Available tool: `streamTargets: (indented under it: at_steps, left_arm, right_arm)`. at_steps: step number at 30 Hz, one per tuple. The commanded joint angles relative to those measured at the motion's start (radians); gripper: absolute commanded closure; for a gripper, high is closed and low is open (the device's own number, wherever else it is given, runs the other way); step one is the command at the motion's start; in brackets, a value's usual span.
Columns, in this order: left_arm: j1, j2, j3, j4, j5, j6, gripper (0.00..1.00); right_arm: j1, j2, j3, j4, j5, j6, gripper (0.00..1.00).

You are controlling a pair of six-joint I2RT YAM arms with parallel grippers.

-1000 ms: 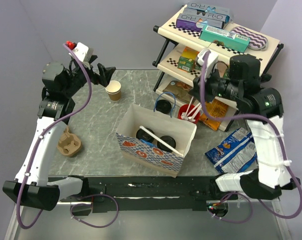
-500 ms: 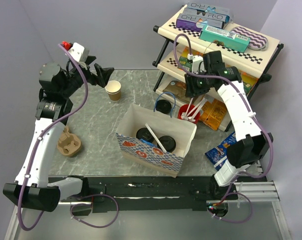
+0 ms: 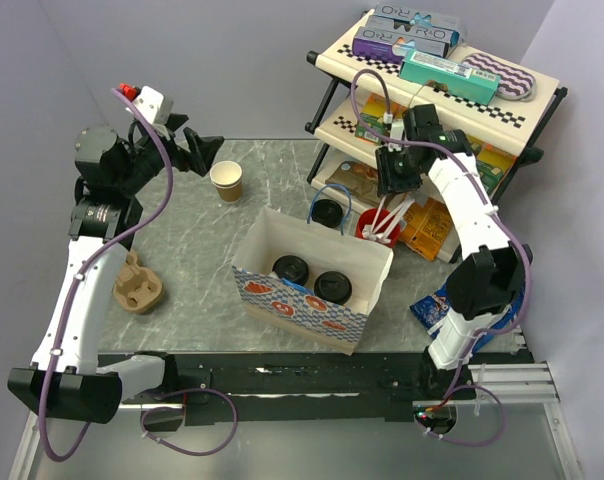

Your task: Pack the takeout coffee

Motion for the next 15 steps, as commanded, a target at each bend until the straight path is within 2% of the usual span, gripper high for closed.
streamTargets:
  at_steps: [1, 5, 6, 8, 12, 14, 15]
  left_arm:
    - [0.015, -0.022, 0.007, 0.047, 0.029, -0.024, 0.03]
    - [0.021, -0.016, 0.016, 0.044, 0.029, -0.026, 0.03]
    - [0.023, -0.015, 0.019, 0.043, 0.034, -0.024, 0.03]
    - [0.025, -0.016, 0.023, 0.038, 0.035, -0.023, 0.03]
    - [0.028, -0.021, 0.013, 0.043, 0.035, -0.026, 0.03]
    - [0.031, -0.025, 0.007, 0.049, 0.042, -0.032, 0.03]
    - [0.031, -0.022, 0.004, 0.05, 0.046, -0.033, 0.03]
  right_arm:
    - [-0.016, 0.067, 0.066, 0.007, 0.049, 0.042, 0.51]
    - [-0.016, 0.113, 0.092, 0.013, 0.06, 0.042, 0.58]
    - [-0.018, 0.123, 0.093, 0.013, 0.06, 0.042, 0.64]
    - [-0.018, 0.124, 0.092, 0.013, 0.058, 0.045, 0.68]
    - [-0.018, 0.106, 0.078, 0.013, 0.06, 0.045, 0.92]
    - [-0.018, 0.094, 0.075, 0.016, 0.058, 0.044, 1.0]
    - [-0.016, 0.084, 0.078, 0.016, 0.049, 0.044, 1.0]
